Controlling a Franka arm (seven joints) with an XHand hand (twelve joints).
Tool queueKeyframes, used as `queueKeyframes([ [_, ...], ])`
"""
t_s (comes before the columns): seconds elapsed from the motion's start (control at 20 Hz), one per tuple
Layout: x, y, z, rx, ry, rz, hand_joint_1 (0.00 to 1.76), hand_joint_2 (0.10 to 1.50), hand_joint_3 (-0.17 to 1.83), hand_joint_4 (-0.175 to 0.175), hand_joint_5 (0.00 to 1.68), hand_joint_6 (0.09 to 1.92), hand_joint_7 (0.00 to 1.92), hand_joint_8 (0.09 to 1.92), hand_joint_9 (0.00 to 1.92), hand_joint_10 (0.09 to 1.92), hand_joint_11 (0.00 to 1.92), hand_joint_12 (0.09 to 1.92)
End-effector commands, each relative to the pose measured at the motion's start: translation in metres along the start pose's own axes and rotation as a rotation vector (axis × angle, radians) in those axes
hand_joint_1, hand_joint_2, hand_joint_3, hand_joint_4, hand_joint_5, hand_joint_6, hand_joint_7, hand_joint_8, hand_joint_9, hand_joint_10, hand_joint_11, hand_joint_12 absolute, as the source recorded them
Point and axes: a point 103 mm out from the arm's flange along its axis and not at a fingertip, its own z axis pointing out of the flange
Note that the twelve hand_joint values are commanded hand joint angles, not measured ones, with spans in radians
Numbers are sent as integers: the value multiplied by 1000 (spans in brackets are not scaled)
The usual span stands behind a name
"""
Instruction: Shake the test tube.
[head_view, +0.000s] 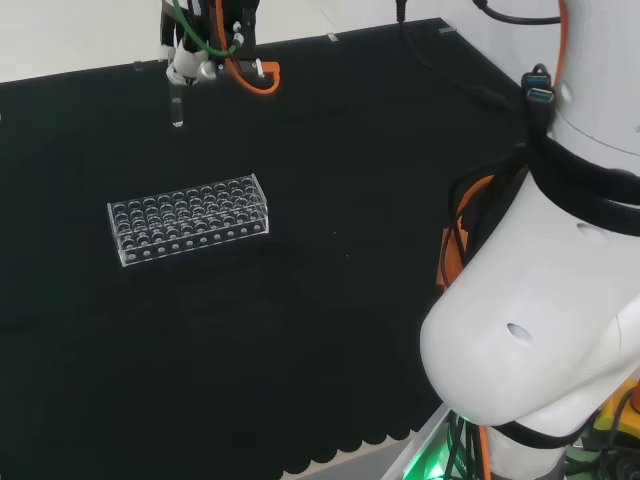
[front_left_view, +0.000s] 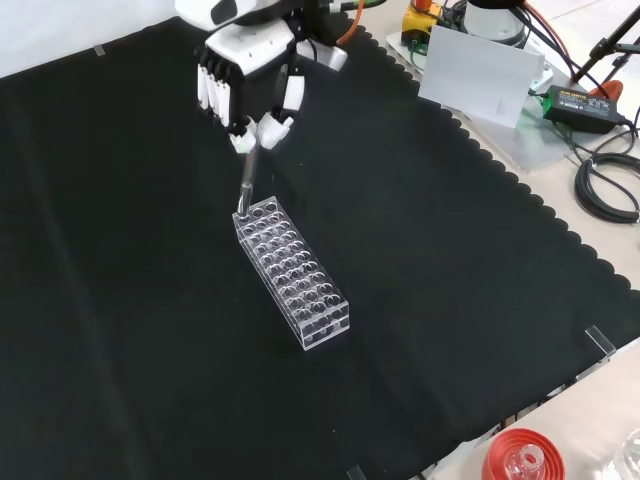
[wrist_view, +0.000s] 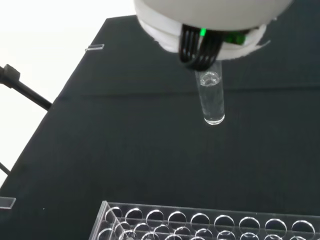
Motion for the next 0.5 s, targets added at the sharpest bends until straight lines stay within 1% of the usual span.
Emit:
queueKeyframes([
  [0.05, -3, -13, -15, -23, 11, 6, 1438, 636, 614, -175, 1305, 401, 1486, 481, 1265, 656, 1086, 1089],
  [0.4, 0, -26, -29, -58, 28, 20, 1438, 641, 606, -175, 1305, 365, 1487, 493, 1264, 667, 1086, 1090],
  [0.5, 5, -29, -30, -61, 36, 9, 1437, 622, 630, -175, 1324, 453, 1493, 426, 1273, 617, 1089, 1089],
])
